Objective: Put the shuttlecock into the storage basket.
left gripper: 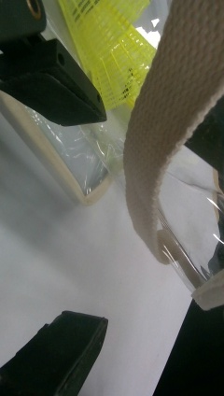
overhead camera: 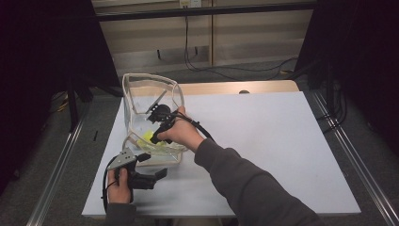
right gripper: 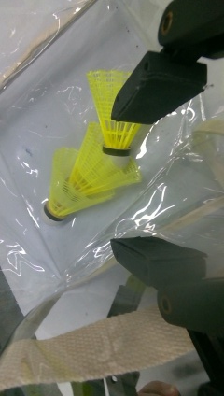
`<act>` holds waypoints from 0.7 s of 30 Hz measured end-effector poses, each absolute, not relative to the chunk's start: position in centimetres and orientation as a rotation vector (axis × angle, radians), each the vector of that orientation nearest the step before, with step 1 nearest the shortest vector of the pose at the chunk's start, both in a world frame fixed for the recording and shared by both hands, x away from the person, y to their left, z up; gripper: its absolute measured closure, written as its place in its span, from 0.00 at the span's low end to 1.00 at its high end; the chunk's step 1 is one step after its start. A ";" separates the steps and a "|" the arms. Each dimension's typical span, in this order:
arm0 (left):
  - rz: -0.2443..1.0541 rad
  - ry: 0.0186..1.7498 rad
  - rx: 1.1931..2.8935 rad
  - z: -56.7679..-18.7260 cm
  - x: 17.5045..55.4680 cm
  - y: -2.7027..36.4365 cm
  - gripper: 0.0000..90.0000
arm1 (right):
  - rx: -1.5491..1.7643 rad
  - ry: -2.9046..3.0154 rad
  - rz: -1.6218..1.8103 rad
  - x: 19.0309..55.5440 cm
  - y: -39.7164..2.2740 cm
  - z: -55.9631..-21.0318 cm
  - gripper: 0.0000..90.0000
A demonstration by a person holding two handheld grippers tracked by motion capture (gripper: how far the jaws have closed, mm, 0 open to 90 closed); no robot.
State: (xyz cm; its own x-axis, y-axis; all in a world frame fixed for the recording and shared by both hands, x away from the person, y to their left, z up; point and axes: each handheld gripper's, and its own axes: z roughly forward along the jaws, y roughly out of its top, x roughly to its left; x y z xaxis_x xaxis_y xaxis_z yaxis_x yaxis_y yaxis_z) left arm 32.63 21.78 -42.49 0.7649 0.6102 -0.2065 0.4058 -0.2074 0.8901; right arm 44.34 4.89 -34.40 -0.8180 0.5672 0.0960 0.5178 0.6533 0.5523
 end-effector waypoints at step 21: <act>0.224 0.784 1.832 -42.5 32.6 21.7 0.04 | 0.821 2.770 1.052 42.5 2.4 -30.6 0.24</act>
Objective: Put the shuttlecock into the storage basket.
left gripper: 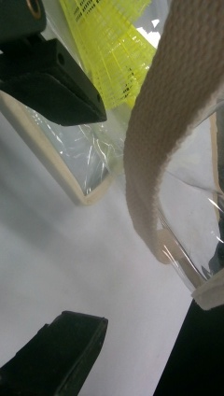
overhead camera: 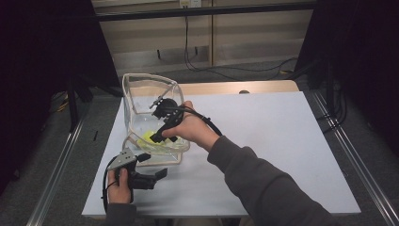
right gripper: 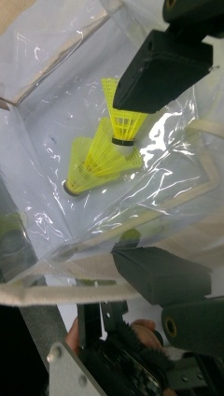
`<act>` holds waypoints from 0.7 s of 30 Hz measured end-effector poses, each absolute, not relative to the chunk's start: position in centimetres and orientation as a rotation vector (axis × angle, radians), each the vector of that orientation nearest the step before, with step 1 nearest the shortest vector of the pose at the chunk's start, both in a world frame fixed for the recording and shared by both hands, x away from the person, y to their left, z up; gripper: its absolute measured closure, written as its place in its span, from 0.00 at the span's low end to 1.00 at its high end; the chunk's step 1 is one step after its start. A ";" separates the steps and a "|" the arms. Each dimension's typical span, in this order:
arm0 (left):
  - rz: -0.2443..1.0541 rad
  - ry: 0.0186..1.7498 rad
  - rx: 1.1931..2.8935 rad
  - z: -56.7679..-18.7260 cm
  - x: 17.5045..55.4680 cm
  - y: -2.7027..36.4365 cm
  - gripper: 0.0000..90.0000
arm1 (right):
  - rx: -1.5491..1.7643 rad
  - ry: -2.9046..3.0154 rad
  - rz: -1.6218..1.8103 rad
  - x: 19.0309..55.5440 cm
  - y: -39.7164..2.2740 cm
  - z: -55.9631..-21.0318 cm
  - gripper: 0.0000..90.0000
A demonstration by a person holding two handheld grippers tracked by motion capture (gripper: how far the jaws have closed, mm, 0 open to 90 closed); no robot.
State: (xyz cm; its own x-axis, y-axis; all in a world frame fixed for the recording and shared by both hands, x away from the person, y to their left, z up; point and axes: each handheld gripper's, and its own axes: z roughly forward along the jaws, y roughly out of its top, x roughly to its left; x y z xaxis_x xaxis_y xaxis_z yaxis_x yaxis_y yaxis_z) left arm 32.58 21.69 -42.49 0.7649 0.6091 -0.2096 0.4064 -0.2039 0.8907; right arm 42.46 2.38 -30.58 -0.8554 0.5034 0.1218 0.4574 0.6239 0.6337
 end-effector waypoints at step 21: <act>0.229 0.787 1.848 -42.5 32.4 21.8 0.04 | 0.751 2.730 1.179 40.4 -3.2 -28.8 0.19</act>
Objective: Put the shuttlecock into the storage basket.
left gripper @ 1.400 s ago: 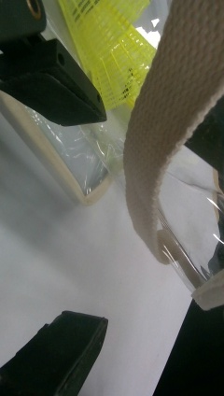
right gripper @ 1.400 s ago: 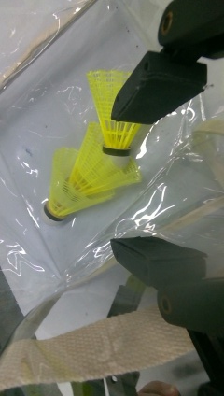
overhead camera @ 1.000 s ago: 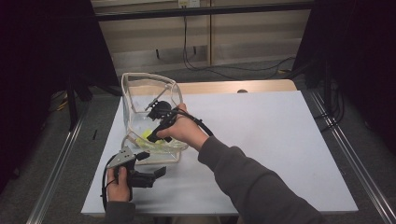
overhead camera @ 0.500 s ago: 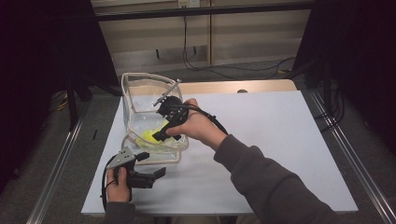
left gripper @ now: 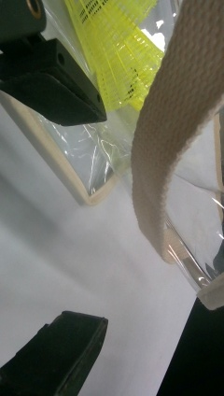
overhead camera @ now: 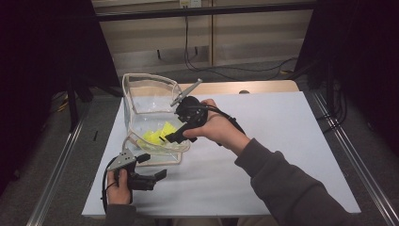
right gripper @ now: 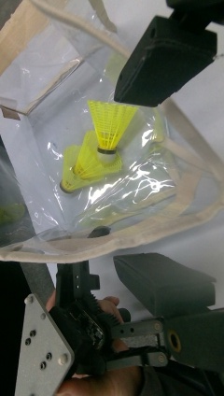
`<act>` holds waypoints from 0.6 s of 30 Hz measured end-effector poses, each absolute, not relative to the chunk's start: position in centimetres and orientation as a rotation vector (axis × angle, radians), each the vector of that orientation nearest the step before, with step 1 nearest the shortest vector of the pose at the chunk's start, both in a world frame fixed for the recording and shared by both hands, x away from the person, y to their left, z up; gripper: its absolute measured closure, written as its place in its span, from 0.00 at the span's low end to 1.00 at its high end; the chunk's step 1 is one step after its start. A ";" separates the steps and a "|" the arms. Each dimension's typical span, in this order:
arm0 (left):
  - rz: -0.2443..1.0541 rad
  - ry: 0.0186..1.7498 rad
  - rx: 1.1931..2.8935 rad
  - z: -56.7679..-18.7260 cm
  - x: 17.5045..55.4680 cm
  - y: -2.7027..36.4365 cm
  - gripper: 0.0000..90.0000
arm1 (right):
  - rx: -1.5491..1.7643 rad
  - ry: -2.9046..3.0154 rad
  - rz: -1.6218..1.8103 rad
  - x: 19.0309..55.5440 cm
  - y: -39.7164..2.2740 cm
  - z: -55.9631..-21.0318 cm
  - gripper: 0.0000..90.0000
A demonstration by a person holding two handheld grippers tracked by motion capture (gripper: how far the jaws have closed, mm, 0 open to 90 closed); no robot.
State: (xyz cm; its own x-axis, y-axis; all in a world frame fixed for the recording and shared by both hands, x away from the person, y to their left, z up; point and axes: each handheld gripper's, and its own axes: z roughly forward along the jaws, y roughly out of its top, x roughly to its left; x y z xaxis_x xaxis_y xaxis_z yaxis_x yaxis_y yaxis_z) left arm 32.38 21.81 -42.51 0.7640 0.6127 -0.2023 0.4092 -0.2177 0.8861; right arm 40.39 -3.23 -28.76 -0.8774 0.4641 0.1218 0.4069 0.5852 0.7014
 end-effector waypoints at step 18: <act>0.228 0.791 1.850 -42.6 32.4 21.8 0.04 | 0.748 2.673 1.225 39.2 -8.4 -29.6 0.18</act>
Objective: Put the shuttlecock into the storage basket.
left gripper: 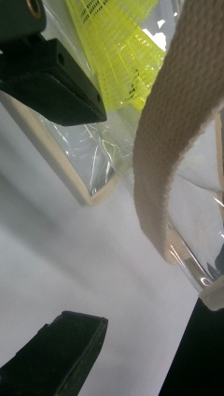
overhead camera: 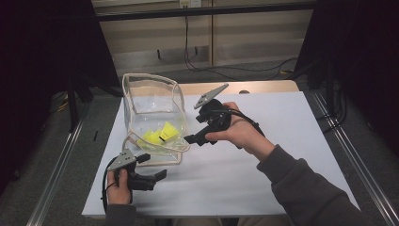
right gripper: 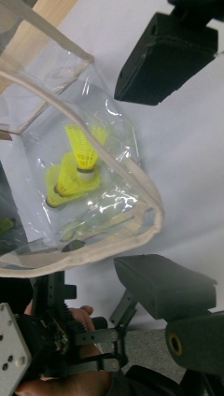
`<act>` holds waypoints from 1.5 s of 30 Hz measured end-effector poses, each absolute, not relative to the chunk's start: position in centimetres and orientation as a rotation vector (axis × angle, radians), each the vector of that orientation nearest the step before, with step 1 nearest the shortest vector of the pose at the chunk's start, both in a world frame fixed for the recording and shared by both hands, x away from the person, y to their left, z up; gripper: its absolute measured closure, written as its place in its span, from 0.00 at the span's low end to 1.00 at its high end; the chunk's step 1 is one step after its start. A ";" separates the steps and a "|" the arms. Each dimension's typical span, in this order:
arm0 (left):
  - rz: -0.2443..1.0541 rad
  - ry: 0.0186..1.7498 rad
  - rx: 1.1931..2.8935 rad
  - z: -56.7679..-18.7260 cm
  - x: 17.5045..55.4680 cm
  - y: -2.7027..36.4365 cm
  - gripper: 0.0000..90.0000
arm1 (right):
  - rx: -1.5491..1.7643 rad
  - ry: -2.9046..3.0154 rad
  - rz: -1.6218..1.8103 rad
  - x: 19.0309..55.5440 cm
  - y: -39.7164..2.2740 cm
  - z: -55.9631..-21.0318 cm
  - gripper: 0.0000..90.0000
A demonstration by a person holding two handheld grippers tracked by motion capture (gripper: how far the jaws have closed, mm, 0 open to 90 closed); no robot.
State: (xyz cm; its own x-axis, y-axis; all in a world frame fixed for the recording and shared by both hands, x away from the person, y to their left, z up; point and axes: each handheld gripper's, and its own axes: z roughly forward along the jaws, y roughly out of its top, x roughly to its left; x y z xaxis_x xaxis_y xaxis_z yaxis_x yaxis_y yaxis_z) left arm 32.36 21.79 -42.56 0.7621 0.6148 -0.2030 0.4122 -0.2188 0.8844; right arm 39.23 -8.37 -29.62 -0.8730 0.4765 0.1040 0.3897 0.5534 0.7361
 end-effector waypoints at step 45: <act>0.230 0.793 1.862 -42.6 32.3 21.7 0.04 | 0.856 2.591 1.214 37.4 -16.6 -36.2 0.16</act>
